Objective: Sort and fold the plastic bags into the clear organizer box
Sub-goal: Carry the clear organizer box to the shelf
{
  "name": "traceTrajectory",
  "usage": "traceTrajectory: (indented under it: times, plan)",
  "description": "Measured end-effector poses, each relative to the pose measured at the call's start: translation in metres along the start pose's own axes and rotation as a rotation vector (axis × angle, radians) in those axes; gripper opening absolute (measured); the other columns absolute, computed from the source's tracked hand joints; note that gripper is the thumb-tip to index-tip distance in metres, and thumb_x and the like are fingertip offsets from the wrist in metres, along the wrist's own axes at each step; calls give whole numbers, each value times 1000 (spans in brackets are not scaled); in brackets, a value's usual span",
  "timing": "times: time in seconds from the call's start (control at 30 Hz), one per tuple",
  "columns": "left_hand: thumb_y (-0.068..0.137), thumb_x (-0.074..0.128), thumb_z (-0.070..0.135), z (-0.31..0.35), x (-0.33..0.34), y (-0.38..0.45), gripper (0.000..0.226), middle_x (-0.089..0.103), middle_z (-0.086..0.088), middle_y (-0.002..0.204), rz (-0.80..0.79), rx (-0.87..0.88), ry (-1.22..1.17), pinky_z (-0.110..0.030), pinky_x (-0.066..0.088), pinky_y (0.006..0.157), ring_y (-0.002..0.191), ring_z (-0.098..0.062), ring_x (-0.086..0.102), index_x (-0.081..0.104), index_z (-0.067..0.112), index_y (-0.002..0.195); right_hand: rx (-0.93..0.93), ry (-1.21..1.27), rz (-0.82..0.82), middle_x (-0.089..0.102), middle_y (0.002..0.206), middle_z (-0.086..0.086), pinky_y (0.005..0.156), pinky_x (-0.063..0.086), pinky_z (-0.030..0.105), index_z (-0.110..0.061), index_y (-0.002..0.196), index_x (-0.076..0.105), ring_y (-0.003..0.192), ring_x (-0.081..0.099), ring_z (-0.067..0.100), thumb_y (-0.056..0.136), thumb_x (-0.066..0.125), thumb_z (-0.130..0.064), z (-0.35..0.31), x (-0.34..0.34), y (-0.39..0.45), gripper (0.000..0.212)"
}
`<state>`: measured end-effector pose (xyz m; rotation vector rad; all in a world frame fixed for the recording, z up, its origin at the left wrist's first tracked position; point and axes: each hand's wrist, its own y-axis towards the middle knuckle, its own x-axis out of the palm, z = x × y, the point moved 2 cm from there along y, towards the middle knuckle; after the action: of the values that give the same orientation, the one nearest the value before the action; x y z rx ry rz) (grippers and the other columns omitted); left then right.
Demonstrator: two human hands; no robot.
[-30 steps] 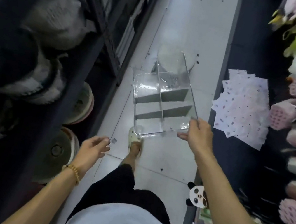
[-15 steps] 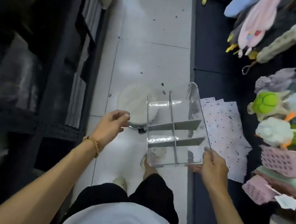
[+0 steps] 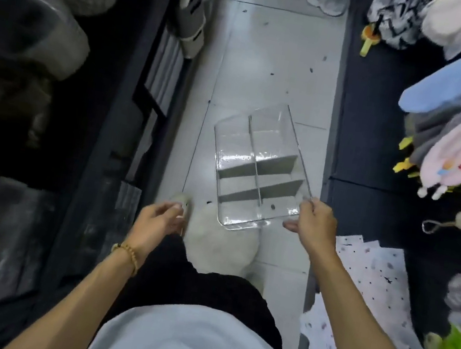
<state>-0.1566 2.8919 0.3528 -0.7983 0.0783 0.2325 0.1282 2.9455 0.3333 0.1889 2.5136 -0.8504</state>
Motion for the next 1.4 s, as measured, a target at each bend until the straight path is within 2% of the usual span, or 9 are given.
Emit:
traceTrajectory:
  times: [0.1,0.2,0.37,0.53,0.77,0.9,1.07,1.23,1.4]
  plan:
    - [95,55,19,39,-8,75,13,70,-2,90,-6,-12,4,-16,51,61,81,-11,68,65,12,100,-26,-1,4,70,78,16,43,43,14,-18,75,52,53,67,7,101,34,-28,-52,41,71,33]
    - [94,56,21,78,1,154,15,70,-2,91,-70,0,57,-14,52,60,84,-13,67,64,10,102,31,59,6,69,85,15,63,55,25,-14,95,58,57,69,9,101,34,-26,-83,79,133,28]
    - [95,53,25,127,64,289,12,68,-1,100,-245,56,226,-32,52,86,96,-15,65,63,20,100,191,222,143,58,84,-6,61,56,23,-22,96,57,59,71,14,101,35,-25,-84,105,245,23]
    - [95,54,20,116,172,391,11,67,-2,101,-384,72,250,-31,51,85,94,-16,66,63,17,99,378,413,336,59,93,-1,85,55,51,-20,101,55,60,72,21,100,37,-19,8,82,340,19]
    - [96,52,27,23,363,504,16,66,1,107,-590,121,294,-34,51,89,98,-15,65,63,19,105,443,523,602,62,115,18,77,59,44,-7,103,56,80,70,32,99,43,-11,191,19,479,14]
    - [96,51,26,-24,442,540,17,66,1,108,-655,168,319,-33,51,88,98,-14,65,63,19,107,393,611,681,62,109,21,59,60,32,-7,95,57,68,72,28,101,40,-15,263,-11,544,19]
    - [97,51,27,-68,505,573,24,65,-2,111,-688,228,375,-38,50,93,100,-16,64,62,16,114,334,615,698,58,95,8,60,60,27,-7,123,50,54,70,16,103,40,-22,319,-40,603,27]
    - [97,50,27,-97,530,590,24,65,-2,112,-680,281,401,-37,50,92,100,-16,64,62,16,115,236,564,684,62,95,15,49,55,22,-9,118,53,54,69,21,103,38,-19,348,-64,639,23]
    - [96,51,24,-117,529,586,20,66,-1,109,-674,281,383,-33,50,88,97,-15,65,63,16,111,191,536,719,61,82,9,60,60,34,-7,103,56,59,70,25,102,42,-26,349,-78,647,24]
